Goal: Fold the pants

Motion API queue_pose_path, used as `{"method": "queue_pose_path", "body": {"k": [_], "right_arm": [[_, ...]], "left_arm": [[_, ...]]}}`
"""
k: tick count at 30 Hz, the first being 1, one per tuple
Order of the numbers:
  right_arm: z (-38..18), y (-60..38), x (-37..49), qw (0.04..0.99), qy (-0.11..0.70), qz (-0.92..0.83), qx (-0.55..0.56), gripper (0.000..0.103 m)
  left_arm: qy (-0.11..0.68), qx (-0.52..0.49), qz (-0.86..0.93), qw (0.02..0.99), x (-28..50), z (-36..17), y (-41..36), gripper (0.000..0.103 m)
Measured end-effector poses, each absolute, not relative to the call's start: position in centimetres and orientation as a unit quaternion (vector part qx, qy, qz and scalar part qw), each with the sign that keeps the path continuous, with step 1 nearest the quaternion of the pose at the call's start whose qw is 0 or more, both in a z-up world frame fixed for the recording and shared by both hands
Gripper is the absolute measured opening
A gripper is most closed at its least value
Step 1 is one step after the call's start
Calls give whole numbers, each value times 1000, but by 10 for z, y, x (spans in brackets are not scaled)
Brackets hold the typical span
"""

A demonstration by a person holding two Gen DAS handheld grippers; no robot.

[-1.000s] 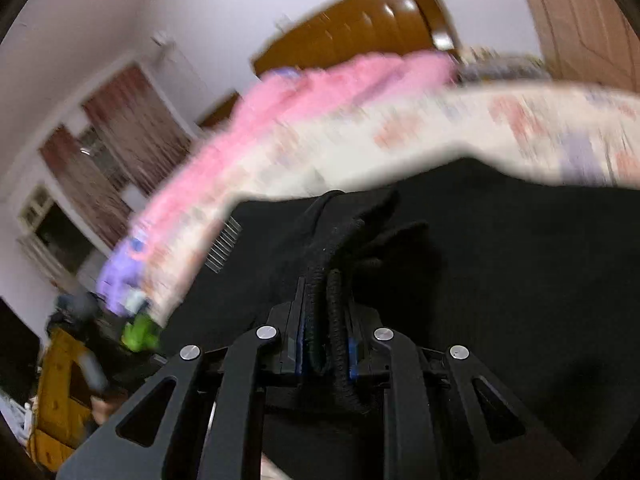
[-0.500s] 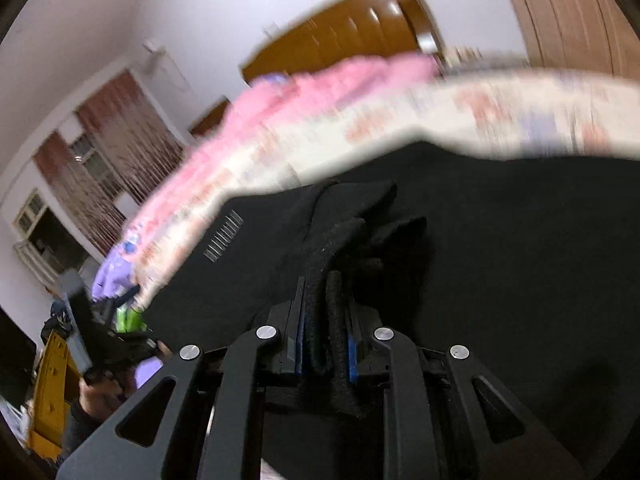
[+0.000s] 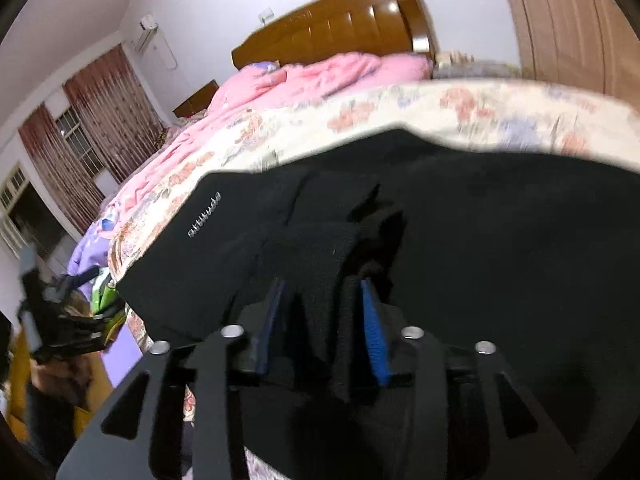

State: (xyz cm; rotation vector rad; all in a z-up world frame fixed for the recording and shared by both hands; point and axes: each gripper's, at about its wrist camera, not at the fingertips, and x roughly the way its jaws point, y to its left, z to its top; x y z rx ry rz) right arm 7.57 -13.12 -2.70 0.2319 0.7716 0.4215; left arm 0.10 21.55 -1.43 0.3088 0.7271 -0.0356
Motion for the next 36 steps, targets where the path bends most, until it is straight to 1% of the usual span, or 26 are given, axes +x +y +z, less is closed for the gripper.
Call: {"method": "queue_pose_path", "body": {"k": [1, 4, 7, 11, 13, 14, 15, 16, 17, 20, 23, 25, 27, 29, 30, 31, 32, 33, 36], "right_arm": [[-19, -132, 72, 907, 358, 196, 103, 57], [1, -119, 73, 926, 323, 189, 54, 57], [6, -86, 86, 920, 325, 217, 23, 57], [-9, -48, 96, 903, 359, 229, -49, 57], [-33, -44, 96, 891, 388, 219, -83, 58], [-43, -48, 94, 889, 392, 219, -89, 58], [-47, -56, 87, 895, 374, 230, -84, 58], [-49, -60, 84, 895, 370, 238, -75, 58], [-50, -64, 83, 894, 370, 243, -66, 58], [-49, -61, 86, 892, 375, 242, -70, 59], [-49, -61, 85, 894, 373, 242, -58, 60], [-49, -60, 82, 895, 372, 237, -58, 60], [-48, -59, 81, 896, 373, 235, -61, 60], [-48, -61, 81, 896, 372, 236, -55, 60], [-48, -61, 81, 896, 371, 236, -55, 60], [-48, -61, 81, 897, 370, 237, -54, 60], [-48, -61, 80, 897, 368, 239, -52, 60], [-49, -62, 81, 897, 367, 240, -50, 61], [-49, -63, 81, 898, 364, 242, -47, 61]], "left_arm": [[339, 131, -32, 931, -8, 1, 219, 101], [295, 59, -59, 952, -7, 40, 225, 101], [290, 21, -104, 951, 30, 51, 207, 101], [347, 39, -132, 928, 83, 17, 164, 101], [378, 47, -140, 914, 93, -11, 152, 101], [393, 49, -140, 908, 97, -24, 152, 101], [407, 52, -138, 901, 99, -37, 152, 102], [405, 53, -144, 901, 97, -47, 153, 102], [388, 50, -150, 908, 93, -48, 156, 102], [407, 49, -142, 901, 96, -38, 157, 101], [374, 20, -160, 913, 101, 2, 161, 101], [356, -4, -172, 919, 122, 28, 161, 101], [361, -3, -171, 917, 147, 34, 157, 101], [411, -7, -149, 899, 189, 14, 157, 101], [447, -12, -131, 885, 209, -8, 160, 101], [465, -9, -115, 878, 219, -22, 160, 101], [474, -2, -98, 875, 224, -34, 162, 102], [474, -24, -103, 874, 225, -41, 169, 102], [472, -60, -98, 874, 224, -39, 183, 102]]}}
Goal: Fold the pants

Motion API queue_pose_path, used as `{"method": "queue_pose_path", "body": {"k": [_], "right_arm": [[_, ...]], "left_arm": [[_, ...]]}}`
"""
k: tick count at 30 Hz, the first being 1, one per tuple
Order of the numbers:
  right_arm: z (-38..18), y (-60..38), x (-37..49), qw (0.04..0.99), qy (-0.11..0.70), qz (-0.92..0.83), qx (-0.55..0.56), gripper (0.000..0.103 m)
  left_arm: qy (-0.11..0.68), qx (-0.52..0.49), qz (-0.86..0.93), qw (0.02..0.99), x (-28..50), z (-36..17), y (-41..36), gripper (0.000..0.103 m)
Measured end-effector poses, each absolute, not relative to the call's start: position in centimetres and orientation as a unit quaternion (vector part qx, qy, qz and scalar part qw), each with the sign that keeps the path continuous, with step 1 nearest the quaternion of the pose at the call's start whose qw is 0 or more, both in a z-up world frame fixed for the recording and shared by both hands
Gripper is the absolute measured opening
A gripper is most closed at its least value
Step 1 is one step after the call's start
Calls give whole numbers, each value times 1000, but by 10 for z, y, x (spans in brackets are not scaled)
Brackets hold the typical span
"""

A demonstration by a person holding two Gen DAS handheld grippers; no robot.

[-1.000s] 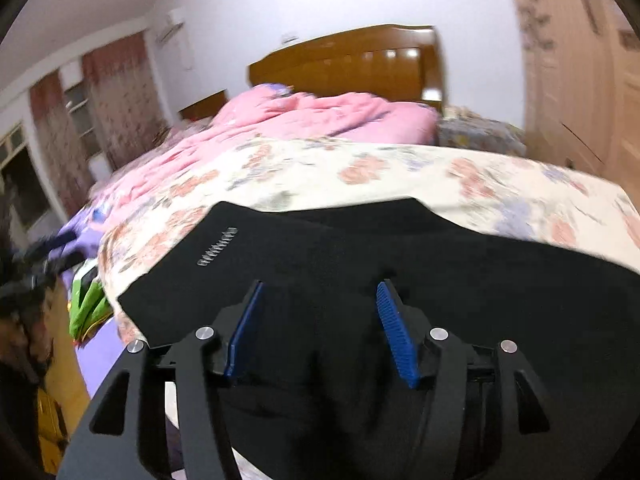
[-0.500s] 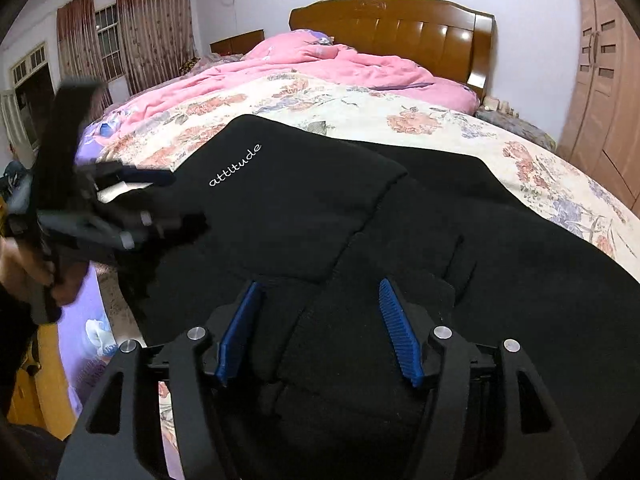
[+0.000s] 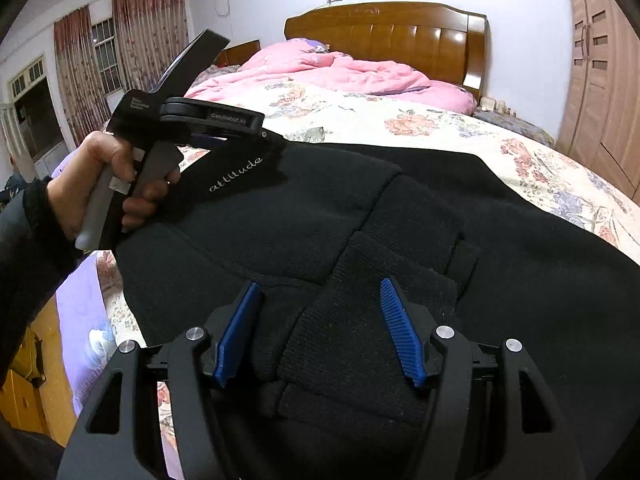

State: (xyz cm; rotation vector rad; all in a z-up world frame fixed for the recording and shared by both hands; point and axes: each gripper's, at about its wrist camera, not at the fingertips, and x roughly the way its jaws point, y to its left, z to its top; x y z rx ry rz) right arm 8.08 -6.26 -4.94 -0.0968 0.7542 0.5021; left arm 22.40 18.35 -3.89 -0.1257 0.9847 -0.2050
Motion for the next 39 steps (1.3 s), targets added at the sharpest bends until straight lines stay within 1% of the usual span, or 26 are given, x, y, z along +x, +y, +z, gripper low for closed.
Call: {"method": "queue_pose_path", "body": {"k": [3, 5, 7, 8, 9, 10, 11, 13, 14, 15, 16, 17, 18, 19, 20, 22, 27, 30, 33, 35, 39], "right_arm": [[-49, -62, 80, 898, 364, 243, -47, 62], [-49, -63, 81, 897, 364, 247, -41, 64], [-46, -63, 82, 896, 369, 246, -37, 66], [-42, -65, 81, 895, 375, 241, -29, 68], [-39, -69, 81, 895, 375, 240, -19, 76], [-34, -73, 78, 898, 370, 237, -10, 78], [-29, -78, 76, 904, 360, 230, -4, 79], [-27, -83, 74, 904, 359, 232, -3, 79], [-30, -85, 73, 900, 367, 236, -6, 80], [-35, -84, 74, 894, 379, 240, -10, 84], [-41, -83, 75, 888, 390, 244, -13, 86], [-46, -85, 73, 887, 389, 248, -9, 87], [-47, -89, 70, 889, 384, 250, 2, 87], [-47, -94, 70, 886, 389, 252, 14, 86], [-45, -100, 68, 885, 391, 251, 23, 86], [-32, -124, 57, 899, 371, 226, 50, 86], [-11, -226, -3, 926, 313, 130, 165, 88], [-18, -278, -44, 925, 300, 64, 224, 88], [-34, -312, -69, 916, 312, 5, 252, 88], [-49, -332, -72, 902, 330, -22, 279, 88], [-64, -359, -59, 887, 337, -35, 314, 87]], "left_arm": [[458, -72, -84, 882, 225, -36, 188, 102], [421, -41, -44, 905, 210, -22, 181, 101], [350, 10, -3, 937, 178, 5, 162, 101], [330, 18, -11, 944, 168, 14, 156, 101], [307, 26, -33, 951, 148, 24, 143, 101], [300, 34, -45, 952, 140, 26, 136, 101], [297, 47, -54, 952, 131, 25, 126, 101], [313, 74, -59, 945, 119, 10, 112, 101], [329, 84, -53, 939, 118, -2, 109, 101], [347, 86, -47, 933, 121, -15, 110, 101], [385, 79, -39, 919, 128, -36, 115, 101], [403, 60, -45, 912, 133, -49, 121, 102], [388, 29, -57, 919, 131, -48, 130, 102], [396, 15, -58, 916, 133, -49, 137, 102], [400, 20, -60, 914, 135, -50, 137, 102], [398, 35, -58, 915, 136, -51, 134, 102], [391, 32, -57, 918, 133, -53, 136, 102], [391, 31, -53, 918, 132, -51, 136, 102], [389, 31, -52, 919, 131, -50, 136, 102], [388, 31, -51, 920, 130, -50, 136, 102], [388, 31, -51, 920, 130, -50, 136, 102]]}}
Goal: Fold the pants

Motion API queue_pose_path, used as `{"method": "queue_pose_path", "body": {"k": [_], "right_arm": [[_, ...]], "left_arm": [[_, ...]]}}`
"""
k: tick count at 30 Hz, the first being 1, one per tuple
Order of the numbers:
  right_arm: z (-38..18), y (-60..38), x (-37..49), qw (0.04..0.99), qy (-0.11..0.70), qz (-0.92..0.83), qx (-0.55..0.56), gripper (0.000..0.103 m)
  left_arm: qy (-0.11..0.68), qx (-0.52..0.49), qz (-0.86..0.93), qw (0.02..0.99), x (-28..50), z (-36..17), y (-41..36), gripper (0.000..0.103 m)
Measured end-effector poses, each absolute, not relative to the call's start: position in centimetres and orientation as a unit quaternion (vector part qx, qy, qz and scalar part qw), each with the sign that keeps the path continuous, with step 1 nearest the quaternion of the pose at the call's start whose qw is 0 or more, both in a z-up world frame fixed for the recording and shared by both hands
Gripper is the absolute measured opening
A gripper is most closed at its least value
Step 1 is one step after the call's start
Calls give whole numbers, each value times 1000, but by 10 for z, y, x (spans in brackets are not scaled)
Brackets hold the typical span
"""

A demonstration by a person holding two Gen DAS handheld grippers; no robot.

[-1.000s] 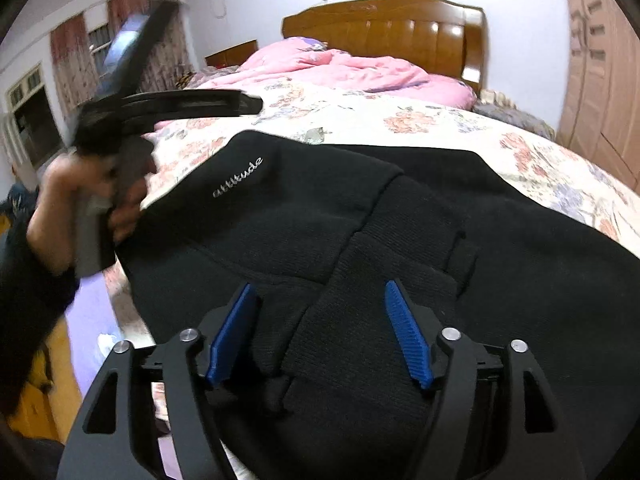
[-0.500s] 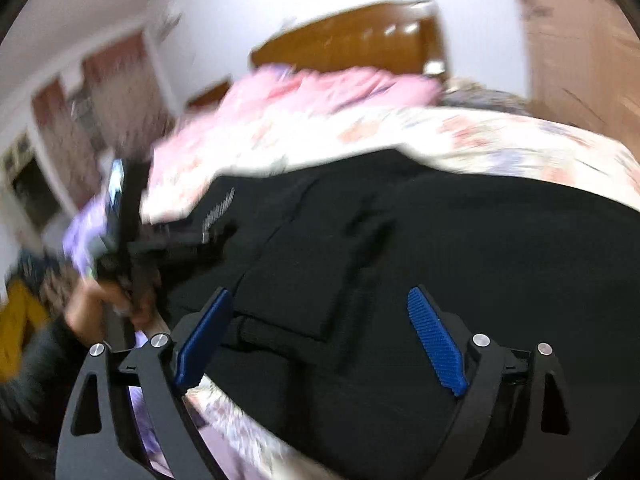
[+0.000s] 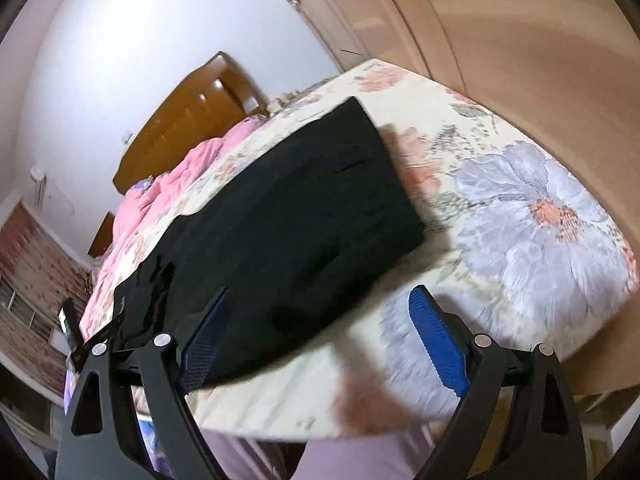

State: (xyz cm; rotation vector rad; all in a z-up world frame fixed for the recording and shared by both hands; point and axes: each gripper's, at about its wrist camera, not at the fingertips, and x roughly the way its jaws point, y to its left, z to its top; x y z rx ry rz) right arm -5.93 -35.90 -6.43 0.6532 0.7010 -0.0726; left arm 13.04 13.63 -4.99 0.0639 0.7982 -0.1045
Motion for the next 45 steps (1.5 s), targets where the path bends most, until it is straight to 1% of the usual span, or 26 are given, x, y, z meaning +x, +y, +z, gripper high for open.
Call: {"method": "queue_pose_path", "body": {"k": [9, 12, 13, 16, 18, 19, 20, 21, 24, 26, 28, 32, 35, 37, 41, 45], "right_arm": [[-70, -367, -25, 882, 333, -34, 331, 86], [-70, -355, -28, 886, 354, -31, 298, 74], [-70, -354, -30, 886, 357, -31, 294, 71], [-72, -363, -31, 882, 348, -31, 318, 68], [-72, -365, -24, 880, 340, -42, 330, 68], [-73, -365, -20, 882, 335, -50, 328, 66], [-74, -364, -17, 885, 327, -59, 327, 61], [-74, -363, -17, 884, 324, -67, 329, 52], [-79, -368, -24, 882, 310, -61, 349, 44], [-78, -369, -27, 885, 304, -55, 348, 41], [-73, -367, -28, 892, 289, -48, 345, 38], [-61, -363, -32, 902, 251, -39, 350, 36], [-42, -353, -32, 914, 235, -36, 328, 35], [-21, -338, -28, 929, 222, -29, 296, 35], [29, -287, -7, 957, 198, 11, 211, 35], [69, -203, 21, 974, 178, 80, 116, 35]], "left_arm": [[388, 30, -52, 920, 130, -50, 136, 102], [395, 28, -45, 917, 128, -46, 135, 101], [400, 19, -45, 915, 122, -37, 133, 100], [362, -5, -118, 924, 102, -2, 110, 100], [358, 16, -169, 918, 96, 11, 79, 101], [362, 27, -201, 910, 93, 13, 62, 101], [366, 32, -223, 903, 92, 11, 49, 101], [375, 37, -245, 894, 92, 6, 35, 101], [434, 79, -252, 861, 102, -38, -1, 102], [392, 111, -246, 880, 94, -47, -7, 102], [397, 99, -244, 879, 94, -47, -4, 102], [398, 105, -242, 879, 94, -46, -6, 102], [398, 102, -242, 879, 92, -44, -4, 102], [387, 73, -250, 884, 88, -31, 6, 101], [343, 9, -221, 913, 86, 2, 57, 101], [323, -41, -163, 931, 89, 18, 123, 101]]}}
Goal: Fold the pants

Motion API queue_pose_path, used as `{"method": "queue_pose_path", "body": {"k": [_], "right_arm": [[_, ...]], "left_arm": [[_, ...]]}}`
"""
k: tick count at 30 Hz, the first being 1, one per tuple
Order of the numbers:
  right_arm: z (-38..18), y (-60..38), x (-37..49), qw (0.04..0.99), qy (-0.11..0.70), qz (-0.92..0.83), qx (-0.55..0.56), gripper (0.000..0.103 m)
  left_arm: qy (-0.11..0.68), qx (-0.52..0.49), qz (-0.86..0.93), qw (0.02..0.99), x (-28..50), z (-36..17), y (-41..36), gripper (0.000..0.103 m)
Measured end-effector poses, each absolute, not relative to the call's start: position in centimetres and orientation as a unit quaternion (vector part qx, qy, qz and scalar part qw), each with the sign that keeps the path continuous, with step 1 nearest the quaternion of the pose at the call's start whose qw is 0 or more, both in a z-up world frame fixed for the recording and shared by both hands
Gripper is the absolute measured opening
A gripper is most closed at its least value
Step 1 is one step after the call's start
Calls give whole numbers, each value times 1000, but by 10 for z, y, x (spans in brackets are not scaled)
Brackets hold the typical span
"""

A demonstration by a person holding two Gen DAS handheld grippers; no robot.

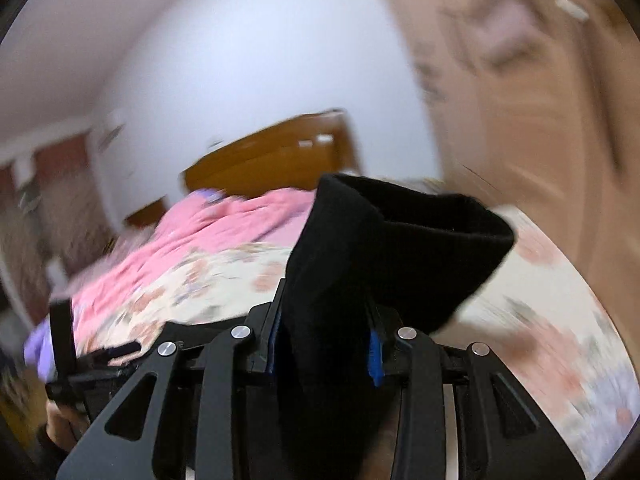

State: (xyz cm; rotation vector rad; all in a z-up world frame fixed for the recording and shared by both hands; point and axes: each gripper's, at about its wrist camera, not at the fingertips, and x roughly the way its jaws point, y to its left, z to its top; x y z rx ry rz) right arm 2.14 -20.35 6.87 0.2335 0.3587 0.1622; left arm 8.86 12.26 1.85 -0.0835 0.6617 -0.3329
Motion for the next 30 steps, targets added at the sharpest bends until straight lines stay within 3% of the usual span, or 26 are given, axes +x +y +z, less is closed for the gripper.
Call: {"method": "queue_pose_path", "body": {"k": [5, 11, 13, 18, 24, 26, 30], "right_arm": [[70, -69, 43, 970, 183, 153, -37, 34], [-35, 66, 49, 906, 274, 181, -266, 35], [-51, 76, 35, 903, 237, 158, -322, 35], [-49, 69, 17, 909, 184, 131, -350, 35], [-66, 73, 4, 904, 149, 114, -385, 35], [-68, 73, 5, 902, 146, 113, -390, 38], [-55, 66, -18, 900, 129, 143, -392, 76]], "left_arm": [[318, -99, -96, 938, 78, 16, 206, 101], [344, -143, -88, 924, 58, -1, 264, 101], [355, -159, -113, 914, 54, -8, 267, 101], [390, -226, -226, 863, 76, -10, 247, 101], [468, -234, -337, 783, 125, -15, 180, 101], [494, -223, -351, 763, 142, -21, 159, 101], [530, -196, -329, 757, 158, -33, 138, 101]]}}
